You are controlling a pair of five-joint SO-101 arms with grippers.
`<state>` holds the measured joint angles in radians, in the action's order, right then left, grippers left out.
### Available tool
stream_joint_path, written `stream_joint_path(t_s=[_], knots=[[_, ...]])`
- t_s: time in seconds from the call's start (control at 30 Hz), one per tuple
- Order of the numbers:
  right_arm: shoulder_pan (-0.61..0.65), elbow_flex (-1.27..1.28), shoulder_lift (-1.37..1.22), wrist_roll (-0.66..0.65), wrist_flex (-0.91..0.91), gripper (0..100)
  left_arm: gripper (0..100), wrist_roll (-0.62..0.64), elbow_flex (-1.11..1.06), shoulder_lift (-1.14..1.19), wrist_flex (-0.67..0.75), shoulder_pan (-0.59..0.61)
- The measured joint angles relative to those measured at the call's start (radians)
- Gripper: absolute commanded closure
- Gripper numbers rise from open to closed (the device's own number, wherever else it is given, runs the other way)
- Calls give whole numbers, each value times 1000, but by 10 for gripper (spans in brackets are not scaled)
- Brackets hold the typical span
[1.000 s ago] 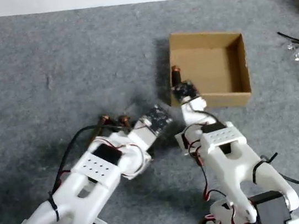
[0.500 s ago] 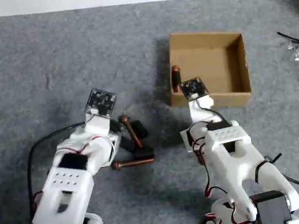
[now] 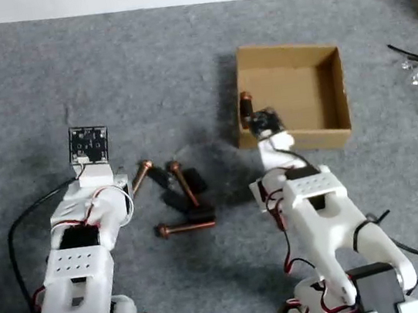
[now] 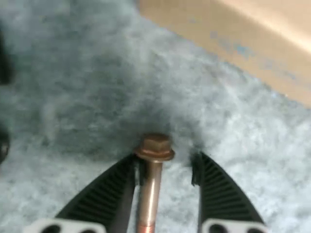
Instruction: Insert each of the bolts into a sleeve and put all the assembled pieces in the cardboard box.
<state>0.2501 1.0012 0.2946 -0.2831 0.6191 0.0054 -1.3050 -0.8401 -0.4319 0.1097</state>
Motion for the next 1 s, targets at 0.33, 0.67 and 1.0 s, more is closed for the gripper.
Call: stream_joint_path(t_s=[0.33, 0.67, 1.0], knots=[[199, -285, 0, -63, 186, 840, 877, 0, 0, 0, 0, 0], [459, -341, -15, -64, 206, 841, 874, 63, 0, 0, 0, 115], [480, -358, -250, -114, 157, 842, 874, 103, 0, 0, 0, 166]])
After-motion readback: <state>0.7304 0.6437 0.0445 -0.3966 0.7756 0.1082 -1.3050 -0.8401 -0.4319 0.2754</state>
